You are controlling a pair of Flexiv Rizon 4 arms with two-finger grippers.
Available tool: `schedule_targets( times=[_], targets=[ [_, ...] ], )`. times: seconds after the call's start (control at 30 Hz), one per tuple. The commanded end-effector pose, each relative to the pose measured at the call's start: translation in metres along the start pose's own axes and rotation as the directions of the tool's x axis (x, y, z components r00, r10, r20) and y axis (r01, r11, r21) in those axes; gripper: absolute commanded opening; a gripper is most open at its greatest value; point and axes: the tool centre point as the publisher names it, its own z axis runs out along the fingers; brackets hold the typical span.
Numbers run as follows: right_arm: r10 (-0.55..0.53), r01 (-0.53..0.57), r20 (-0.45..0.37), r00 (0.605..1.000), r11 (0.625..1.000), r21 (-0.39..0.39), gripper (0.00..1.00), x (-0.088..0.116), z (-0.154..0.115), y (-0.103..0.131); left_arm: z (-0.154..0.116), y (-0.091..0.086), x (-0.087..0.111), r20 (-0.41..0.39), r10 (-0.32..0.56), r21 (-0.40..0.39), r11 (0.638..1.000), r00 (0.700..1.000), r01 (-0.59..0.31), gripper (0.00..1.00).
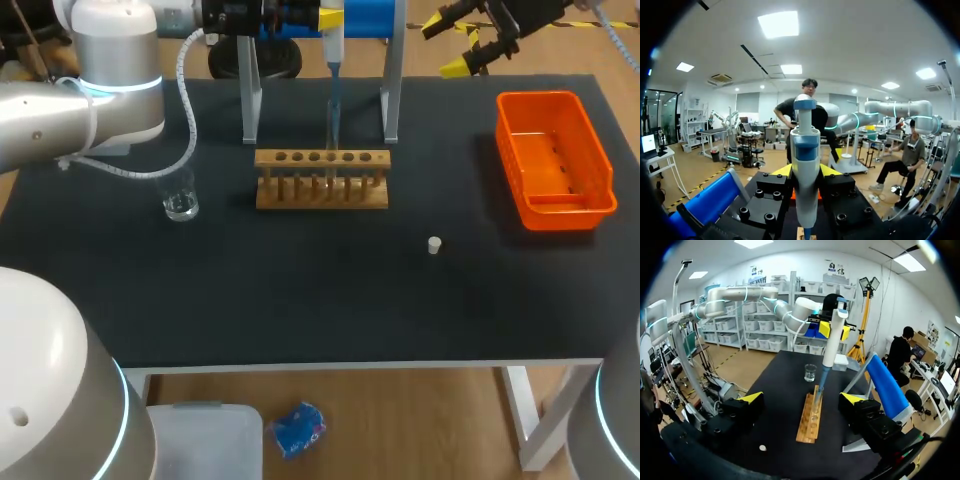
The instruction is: Invert the test tube, pick up the pipette, mount the tip to pipette, aspirate from beaker and dispense into the tube, eject the tip, return the pipette, and cap with the stopper.
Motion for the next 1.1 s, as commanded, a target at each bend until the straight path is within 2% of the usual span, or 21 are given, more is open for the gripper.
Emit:
schedule_targets(
  times=[0.03, 0.4, 0.57, 0.67, 0.83, 1.1],
  targets=[
    [0.000, 0.000, 0.003, 1.000, 1.000, 0.003, 1.00, 0.002, 0.000, 0.001, 0.000, -0.001, 0.000, -0.001, -0.001, -0.003, 1.000, 1.000, 0.001, 0.00],
    [0.000, 0.000, 0.006, 1.000, 1.000, 0.006, 1.00, 0.003, 0.002, -0.001, 0.000, -0.001, 0.000, -0.001, -0.001, -0.003, 1.000, 1.000, 0.001, 0.00],
    [0.013, -0.014, 0.050, 0.999, 1.000, 0.028, 1.00, 0.013, 0.005, -0.015, 0.000, -0.001, 0.000, -0.001, -0.001, -0.003, 1.000, 1.000, 0.001, 0.00],
    [0.016, -0.017, 0.069, 0.997, 1.000, 0.013, 1.00, 0.018, 0.009, -0.024, 0.000, -0.001, 0.000, -0.001, -0.001, -0.003, 1.000, 1.000, 0.001, 0.00],
    [0.019, -0.020, 0.087, 0.996, 1.000, 0.019, 1.00, 0.024, 0.024, -0.041, 0.000, -0.001, 0.000, -0.001, -0.001, -0.003, 1.000, 1.000, 0.001, 0.00],
    [0.000, -0.002, 0.095, 0.995, 1.000, 0.017, 1.00, 0.018, 0.055, -0.067, 0.000, -0.001, 0.000, -0.001, -0.001, -0.003, 1.000, 1.000, 0.001, 0.00]
  ],
)
